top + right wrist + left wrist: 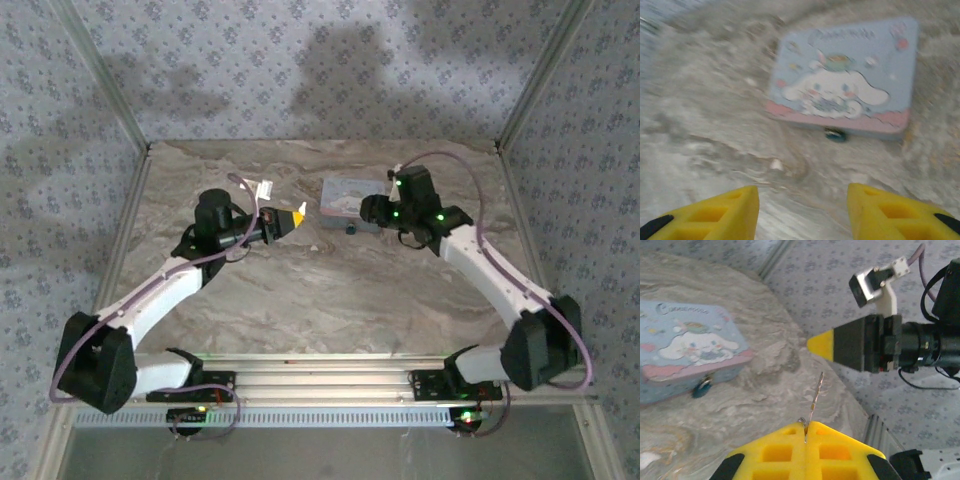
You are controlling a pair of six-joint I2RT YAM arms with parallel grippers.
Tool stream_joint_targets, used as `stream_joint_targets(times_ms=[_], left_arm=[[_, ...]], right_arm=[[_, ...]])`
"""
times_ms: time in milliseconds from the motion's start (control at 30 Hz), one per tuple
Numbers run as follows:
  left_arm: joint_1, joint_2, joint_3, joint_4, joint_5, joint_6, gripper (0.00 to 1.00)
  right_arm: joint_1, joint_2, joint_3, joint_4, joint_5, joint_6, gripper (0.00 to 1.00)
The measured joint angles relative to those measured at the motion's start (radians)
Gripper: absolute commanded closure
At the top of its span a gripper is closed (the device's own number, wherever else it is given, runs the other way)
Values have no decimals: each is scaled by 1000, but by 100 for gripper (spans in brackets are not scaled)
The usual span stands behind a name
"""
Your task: Unlock the padlock with the key
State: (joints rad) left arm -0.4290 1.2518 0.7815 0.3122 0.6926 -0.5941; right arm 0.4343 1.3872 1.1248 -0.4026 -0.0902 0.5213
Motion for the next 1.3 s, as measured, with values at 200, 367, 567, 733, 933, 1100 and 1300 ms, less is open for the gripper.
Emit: stream_joint_targets(times_ms=[200,367,567,733,933,1100,1300], left_arm=[[45,132,6,-11,-81,-5,100],[58,317,95,-23,-140,-14,100],[58,514,262,-24,-164,-23,100],[58,661,385,-20,-163,-24,100],[58,797,494,-20,-151,-24,100],[53,842,521,-17,-131,-24,100],[43,837,472,40,-125,-25,100]], right_arm=[[-50,154,78,-77,63,35,38],[-127,274,206,-99,77,36,34],[-178,431,302,-104,67,15,31],[-183,584,410,-114,28,-29,34],[-179,658,496,-120,-31,-77,40],[-177,669,494,-105,-77,-120,43],[-169,642,425,-31,-111,-145,44]])
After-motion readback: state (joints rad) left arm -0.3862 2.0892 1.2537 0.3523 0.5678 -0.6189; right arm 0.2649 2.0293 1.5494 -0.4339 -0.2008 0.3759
